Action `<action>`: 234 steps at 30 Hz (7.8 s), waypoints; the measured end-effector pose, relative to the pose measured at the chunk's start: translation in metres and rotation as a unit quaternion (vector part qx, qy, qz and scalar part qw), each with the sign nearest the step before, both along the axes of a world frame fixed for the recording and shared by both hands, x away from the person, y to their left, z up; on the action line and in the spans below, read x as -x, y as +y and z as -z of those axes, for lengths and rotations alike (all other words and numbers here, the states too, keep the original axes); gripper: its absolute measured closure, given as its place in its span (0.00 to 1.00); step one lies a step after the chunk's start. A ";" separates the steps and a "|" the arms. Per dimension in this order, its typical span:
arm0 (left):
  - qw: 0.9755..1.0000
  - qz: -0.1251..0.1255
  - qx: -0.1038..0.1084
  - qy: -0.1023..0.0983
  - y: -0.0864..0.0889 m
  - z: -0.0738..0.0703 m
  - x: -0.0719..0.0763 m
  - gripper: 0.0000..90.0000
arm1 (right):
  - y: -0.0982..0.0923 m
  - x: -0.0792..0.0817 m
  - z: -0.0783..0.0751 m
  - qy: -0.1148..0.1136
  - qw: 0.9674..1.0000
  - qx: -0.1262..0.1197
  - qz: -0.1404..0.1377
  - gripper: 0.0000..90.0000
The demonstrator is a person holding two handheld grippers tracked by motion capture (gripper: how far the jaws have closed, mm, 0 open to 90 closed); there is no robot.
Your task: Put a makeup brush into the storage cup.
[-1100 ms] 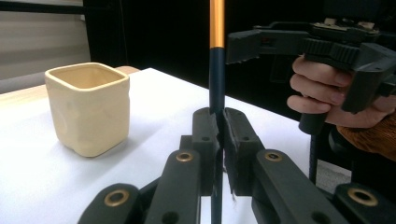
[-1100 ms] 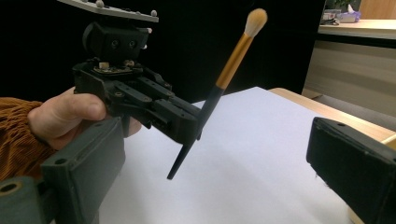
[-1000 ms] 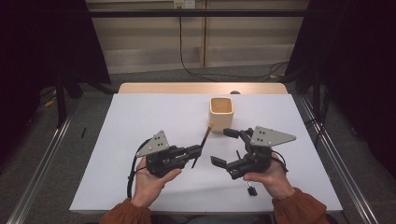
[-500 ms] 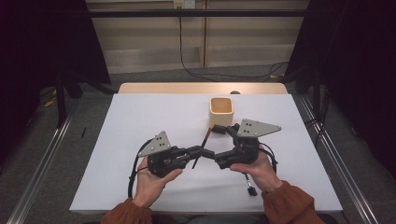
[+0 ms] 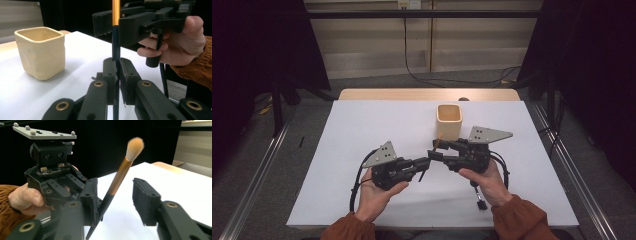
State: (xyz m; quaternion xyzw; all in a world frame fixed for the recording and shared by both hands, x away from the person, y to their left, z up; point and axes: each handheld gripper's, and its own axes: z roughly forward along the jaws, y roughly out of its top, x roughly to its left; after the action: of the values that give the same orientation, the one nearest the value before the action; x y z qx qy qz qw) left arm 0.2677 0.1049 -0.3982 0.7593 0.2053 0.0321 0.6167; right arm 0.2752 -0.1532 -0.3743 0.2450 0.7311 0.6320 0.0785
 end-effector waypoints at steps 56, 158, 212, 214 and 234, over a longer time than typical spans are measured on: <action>0.992 -0.125 -0.023 -0.014 0.061 0.009 -0.001 0.02 | -0.008 0.002 -0.006 -0.001 1.000 -0.013 -0.007 0.93; 0.983 -0.177 -0.051 -0.020 0.130 0.035 0.025 0.02 | -0.042 -0.149 -0.060 -0.040 0.983 0.033 0.179 0.93; 0.980 -0.184 -0.061 -0.034 0.133 0.032 0.029 0.02 | -0.055 -0.146 0.026 0.026 0.977 0.047 0.206 0.93; 0.980 -0.185 -0.061 -0.035 0.134 0.032 0.029 0.02 | -0.055 -0.145 0.029 0.027 0.977 0.047 0.205 0.93; 0.980 -0.184 -0.061 -0.036 0.134 0.033 0.028 0.02 | -0.059 -0.139 0.035 0.031 0.979 0.041 0.199 0.34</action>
State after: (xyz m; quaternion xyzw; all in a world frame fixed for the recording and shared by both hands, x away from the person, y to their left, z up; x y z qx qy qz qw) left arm 0.2396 0.2390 -0.4310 0.7429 0.3167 0.1848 0.5601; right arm 0.4143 -0.2120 -0.4095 0.4018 0.6948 0.5655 0.1899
